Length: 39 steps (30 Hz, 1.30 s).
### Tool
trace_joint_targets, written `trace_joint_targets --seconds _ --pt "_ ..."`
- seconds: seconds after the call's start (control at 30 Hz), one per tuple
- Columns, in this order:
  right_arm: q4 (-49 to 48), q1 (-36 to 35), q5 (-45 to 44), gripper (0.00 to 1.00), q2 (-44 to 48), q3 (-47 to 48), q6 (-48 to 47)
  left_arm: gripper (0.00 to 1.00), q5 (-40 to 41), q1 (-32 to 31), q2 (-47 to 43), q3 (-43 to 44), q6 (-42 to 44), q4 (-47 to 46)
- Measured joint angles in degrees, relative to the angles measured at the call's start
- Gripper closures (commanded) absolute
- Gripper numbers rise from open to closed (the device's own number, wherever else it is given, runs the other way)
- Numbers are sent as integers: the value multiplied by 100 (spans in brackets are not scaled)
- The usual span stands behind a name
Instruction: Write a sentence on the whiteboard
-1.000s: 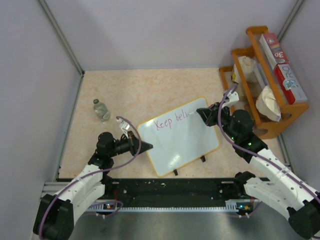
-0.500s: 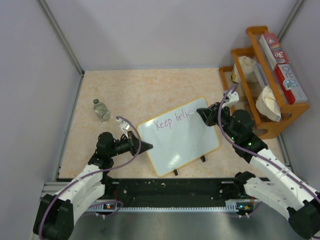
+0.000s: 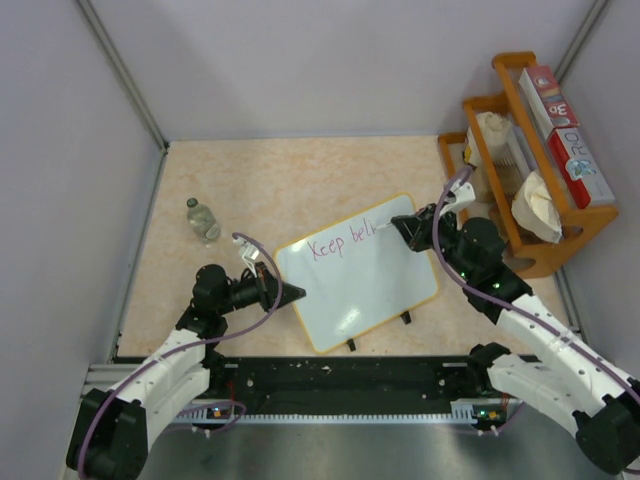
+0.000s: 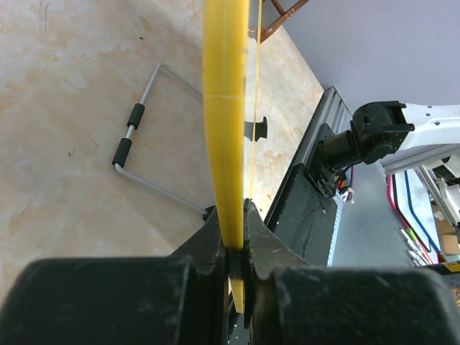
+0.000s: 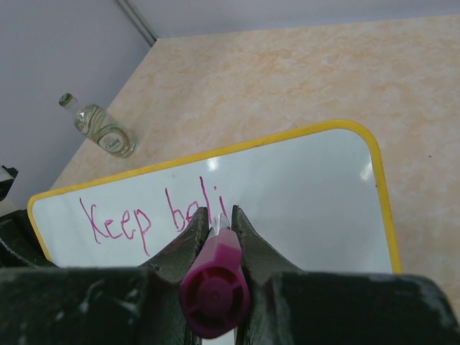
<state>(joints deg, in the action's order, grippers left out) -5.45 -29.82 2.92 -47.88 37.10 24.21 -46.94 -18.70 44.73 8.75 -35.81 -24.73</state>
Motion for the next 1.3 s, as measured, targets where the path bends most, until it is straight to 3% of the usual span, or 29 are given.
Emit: trace_joint_targets --seconds 1.3 --pt "-199 0 -457 100 -365 52 48 100 13 2 0 -2 -37 2"
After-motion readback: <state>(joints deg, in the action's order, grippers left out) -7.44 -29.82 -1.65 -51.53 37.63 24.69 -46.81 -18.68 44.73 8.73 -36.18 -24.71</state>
